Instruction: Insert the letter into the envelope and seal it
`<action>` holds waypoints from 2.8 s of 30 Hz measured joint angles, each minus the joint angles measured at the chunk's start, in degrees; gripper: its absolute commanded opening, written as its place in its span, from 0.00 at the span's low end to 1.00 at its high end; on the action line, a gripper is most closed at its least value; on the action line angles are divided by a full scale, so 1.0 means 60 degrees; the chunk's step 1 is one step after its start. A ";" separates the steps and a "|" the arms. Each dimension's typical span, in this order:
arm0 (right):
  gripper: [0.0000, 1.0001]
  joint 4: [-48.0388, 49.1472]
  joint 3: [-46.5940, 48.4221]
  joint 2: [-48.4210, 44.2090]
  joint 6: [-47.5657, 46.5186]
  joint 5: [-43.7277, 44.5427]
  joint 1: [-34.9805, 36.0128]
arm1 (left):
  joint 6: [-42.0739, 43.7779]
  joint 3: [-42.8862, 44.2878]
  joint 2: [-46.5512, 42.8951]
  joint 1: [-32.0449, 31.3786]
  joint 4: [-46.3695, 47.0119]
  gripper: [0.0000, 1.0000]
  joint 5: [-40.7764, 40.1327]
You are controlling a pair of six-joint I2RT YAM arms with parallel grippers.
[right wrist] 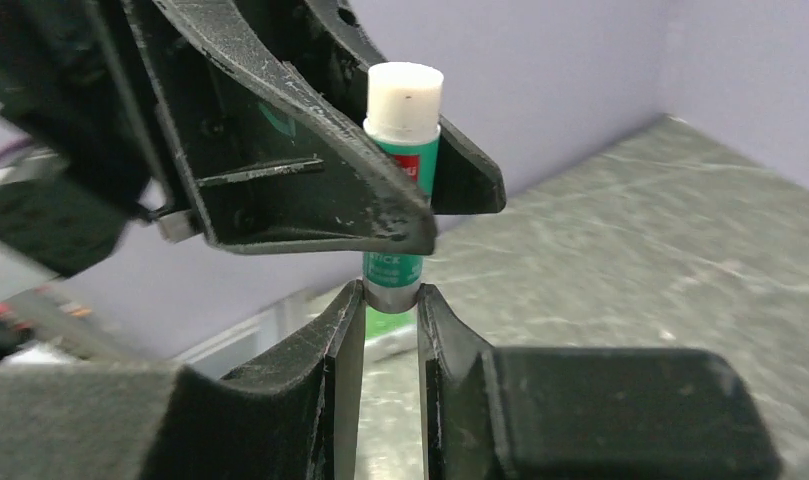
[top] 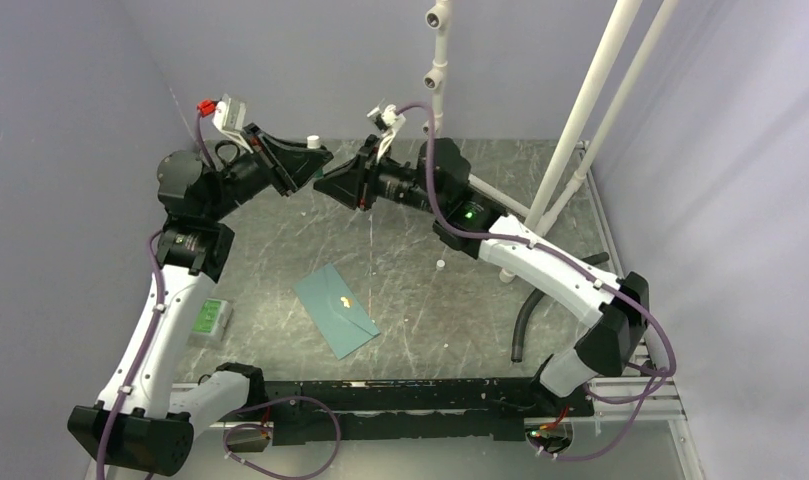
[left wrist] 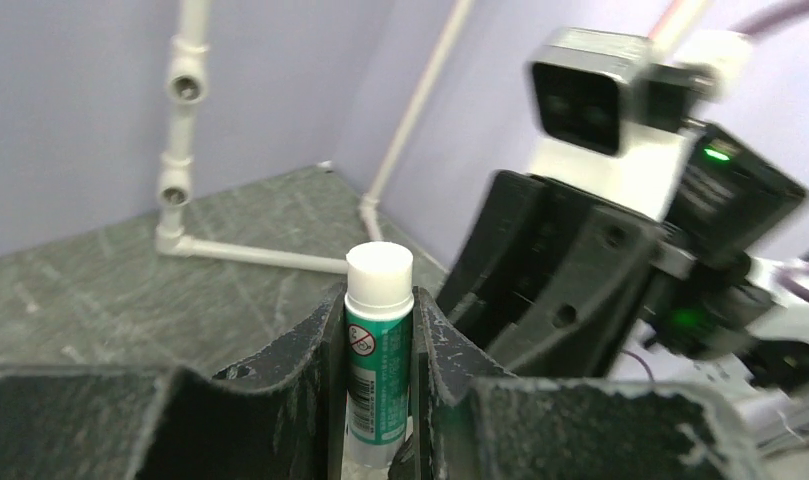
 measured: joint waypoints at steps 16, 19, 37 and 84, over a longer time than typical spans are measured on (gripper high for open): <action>0.11 -0.3723 0.1515 0.1126 -0.3031 0.8113 0.1566 | 0.0153 -0.0372 -0.0127 -0.0204 -0.3275 0.02 -0.4051; 0.45 -0.3683 0.1290 0.0984 -0.3344 0.7606 0.1362 | 0.0120 -0.0372 -0.0157 -0.0208 -0.3544 0.02 -0.4116; 0.60 -0.2619 -0.0433 -0.0783 -0.2007 -0.0878 -0.0721 | 0.0619 -0.0393 -0.0259 -0.0204 -0.1282 0.02 0.0415; 0.68 0.1038 -0.1639 -0.0914 0.2419 -0.1654 -0.1082 | -0.0455 -0.1348 0.0259 -0.0182 0.1592 0.02 0.1027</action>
